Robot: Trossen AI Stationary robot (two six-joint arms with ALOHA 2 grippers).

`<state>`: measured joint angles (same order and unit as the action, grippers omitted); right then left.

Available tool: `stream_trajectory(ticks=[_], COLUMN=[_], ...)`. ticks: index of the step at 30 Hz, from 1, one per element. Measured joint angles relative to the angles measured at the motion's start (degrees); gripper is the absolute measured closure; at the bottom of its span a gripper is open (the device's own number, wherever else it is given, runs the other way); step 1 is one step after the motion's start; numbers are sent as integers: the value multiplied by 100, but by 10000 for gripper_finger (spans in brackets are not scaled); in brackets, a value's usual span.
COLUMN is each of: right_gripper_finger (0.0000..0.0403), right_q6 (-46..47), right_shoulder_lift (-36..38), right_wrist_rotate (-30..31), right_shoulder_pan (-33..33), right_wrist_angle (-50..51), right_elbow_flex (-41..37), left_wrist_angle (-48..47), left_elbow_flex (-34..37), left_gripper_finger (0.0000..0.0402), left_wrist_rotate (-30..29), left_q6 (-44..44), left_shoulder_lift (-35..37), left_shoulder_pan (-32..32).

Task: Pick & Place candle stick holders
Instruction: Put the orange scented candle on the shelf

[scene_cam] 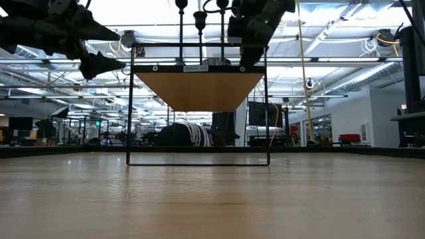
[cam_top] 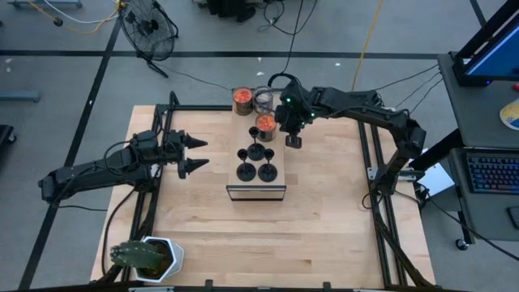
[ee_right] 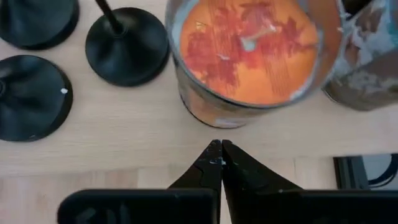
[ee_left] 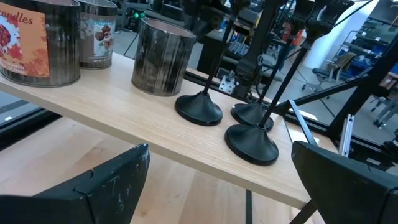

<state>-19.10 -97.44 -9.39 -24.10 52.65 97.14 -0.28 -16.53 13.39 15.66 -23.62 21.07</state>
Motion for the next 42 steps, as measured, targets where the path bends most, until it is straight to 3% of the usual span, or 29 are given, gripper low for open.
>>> stream_trajectory(ticks=[23,26,31,42], right_gripper_finger=[403,403,403,403], right_q6=[-305,-300,-303,-191], right_shoulder_lift=[-148,-192,-130,-135], right_wrist_rotate=[-135,-134,-595,-1222], right_shoulder_pan=[-31,-66,-49,31], right_wrist_angle=[-1166,-868,-435,-719], right_elbow_flex=[0,-15,-6,-6], left_wrist_angle=[10,12,36,40], left_elbow_flex=[0,0,0,0], left_gripper_finger=[4,4,4,4], left_wrist_rotate=[0,-2,-6,-66], left_q6=[160,232,254,269], left_shoulder_lift=[0,2,0,2], left_shoulder_pan=[1,0,1,0])
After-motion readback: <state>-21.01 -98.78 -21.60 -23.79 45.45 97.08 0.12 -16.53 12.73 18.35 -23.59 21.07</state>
